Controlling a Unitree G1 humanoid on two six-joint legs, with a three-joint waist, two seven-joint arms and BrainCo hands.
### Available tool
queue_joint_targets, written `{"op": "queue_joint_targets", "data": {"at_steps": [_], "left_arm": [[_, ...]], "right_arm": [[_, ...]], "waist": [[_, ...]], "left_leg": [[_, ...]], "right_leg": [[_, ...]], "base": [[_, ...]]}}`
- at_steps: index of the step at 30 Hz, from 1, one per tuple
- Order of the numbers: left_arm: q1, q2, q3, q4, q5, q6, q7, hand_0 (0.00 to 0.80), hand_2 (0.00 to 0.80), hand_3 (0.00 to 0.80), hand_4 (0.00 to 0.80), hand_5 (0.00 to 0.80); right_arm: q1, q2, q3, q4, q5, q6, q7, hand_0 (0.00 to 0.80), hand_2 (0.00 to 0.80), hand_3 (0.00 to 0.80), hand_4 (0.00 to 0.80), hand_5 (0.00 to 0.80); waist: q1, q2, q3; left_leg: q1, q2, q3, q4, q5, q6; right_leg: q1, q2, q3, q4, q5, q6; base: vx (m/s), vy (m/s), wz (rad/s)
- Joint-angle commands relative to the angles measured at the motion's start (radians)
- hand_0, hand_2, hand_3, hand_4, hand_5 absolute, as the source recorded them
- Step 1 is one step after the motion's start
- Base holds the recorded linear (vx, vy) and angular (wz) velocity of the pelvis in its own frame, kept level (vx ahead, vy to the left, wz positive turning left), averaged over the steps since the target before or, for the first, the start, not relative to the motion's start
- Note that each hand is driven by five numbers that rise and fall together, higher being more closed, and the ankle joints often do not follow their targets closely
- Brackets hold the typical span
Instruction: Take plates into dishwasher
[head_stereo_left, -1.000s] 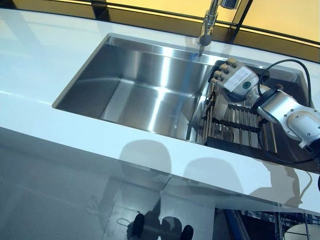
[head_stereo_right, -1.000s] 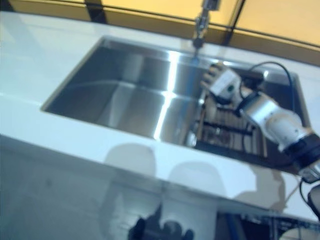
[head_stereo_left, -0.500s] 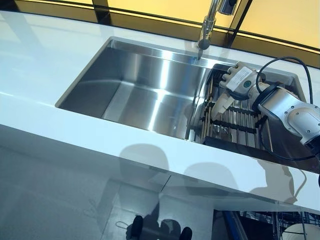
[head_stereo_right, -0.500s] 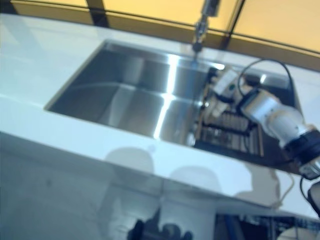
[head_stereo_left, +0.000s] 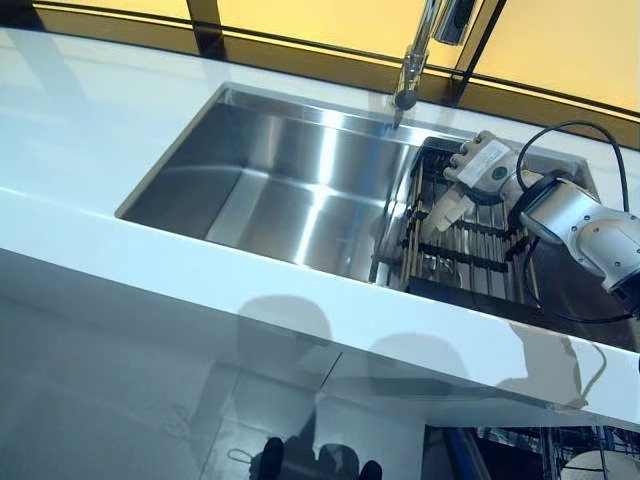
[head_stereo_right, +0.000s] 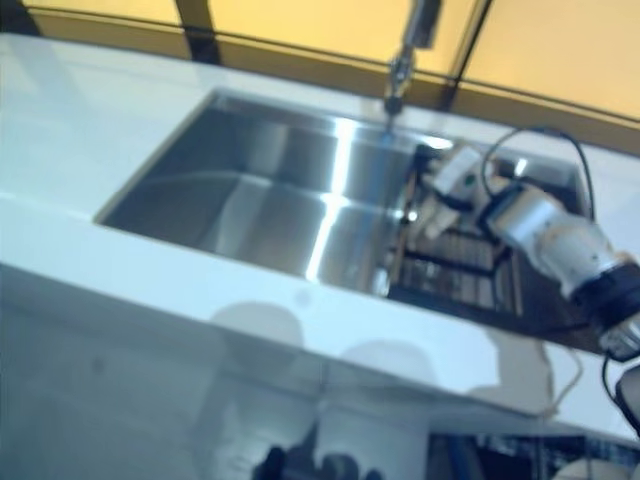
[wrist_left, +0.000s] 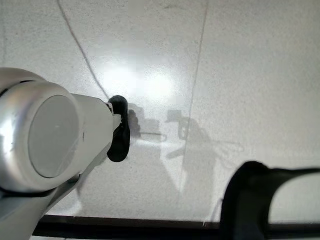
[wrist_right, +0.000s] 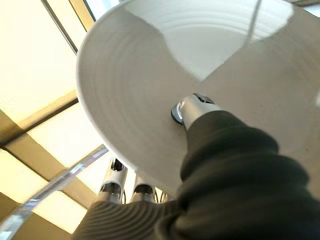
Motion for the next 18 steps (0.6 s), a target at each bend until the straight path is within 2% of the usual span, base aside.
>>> {"op": "queue_joint_targets", "data": {"at_steps": [1, 5, 7, 15, 18], "left_arm": [[0.057, 0.007, -0.015, 0.032, -0.004, -0.007, 0.010, 0.000, 0.000, 0.000, 0.000, 0.000], [0.062, 0.004, -0.013, 0.039, 0.005, -0.006, 0.011, 0.000, 0.000, 0.000, 0.000, 0.000], [0.073, -0.002, -0.008, 0.055, 0.022, -0.013, 0.010, 0.000, 0.000, 0.000, 0.000, 0.000], [0.087, -0.017, 0.005, 0.081, 0.052, -0.012, 0.006, 0.000, 0.000, 0.000, 0.000, 0.000], [0.089, -0.022, 0.010, 0.093, 0.071, -0.005, 0.007, 0.000, 0.000, 0.000, 0.000, 0.000]], "right_arm": [[-0.030, -0.067, 0.016, 0.022, 0.085, 0.090, -0.060, 0.800, 0.800, 0.800, 0.800, 0.800], [-0.037, -0.088, 0.018, 0.034, 0.092, 0.091, -0.078, 0.800, 0.800, 0.800, 0.800, 0.800], [-0.048, -0.112, 0.018, 0.053, 0.081, 0.096, -0.095, 0.800, 0.800, 0.800, 0.800, 0.800], [-0.067, -0.162, 0.012, 0.060, 0.062, 0.124, -0.126, 0.800, 0.800, 0.800, 0.800, 0.800], [-0.070, -0.188, -0.001, 0.058, 0.108, 0.183, -0.110, 0.800, 0.800, 0.800, 0.800, 0.800]], "waist": [[-0.017, -0.042, -0.103], [-0.023, -0.046, -0.127], [-0.032, -0.053, -0.166], [-0.055, -0.054, -0.247], [-0.073, -0.056, -0.283]], "left_leg": [[0.022, -0.040, 0.063, -0.004, -0.102, 0.047], [0.042, -0.042, 0.064, -0.004, -0.110, 0.051], [0.070, -0.044, 0.069, -0.004, -0.122, 0.055], [0.126, -0.047, 0.087, -0.004, -0.147, 0.065], [0.150, -0.045, 0.106, -0.004, -0.157, 0.069]], "right_leg": [[0.028, 0.018, 0.013, -0.001, -0.057, 0.073], [0.045, 0.018, 0.023, -0.001, -0.060, 0.074], [0.067, 0.018, 0.037, -0.001, -0.064, 0.078], [0.105, 0.019, 0.073, -0.001, -0.072, 0.085], [0.114, 0.022, 0.095, -0.001, -0.072, 0.090]], "base": [[0.044, 0.011, -0.03], [0.044, 0.014, -0.06], [0.086, 0.033, -0.13], [0.041, 0.037, -0.15], [0.030, 0.039, -0.19]]}}
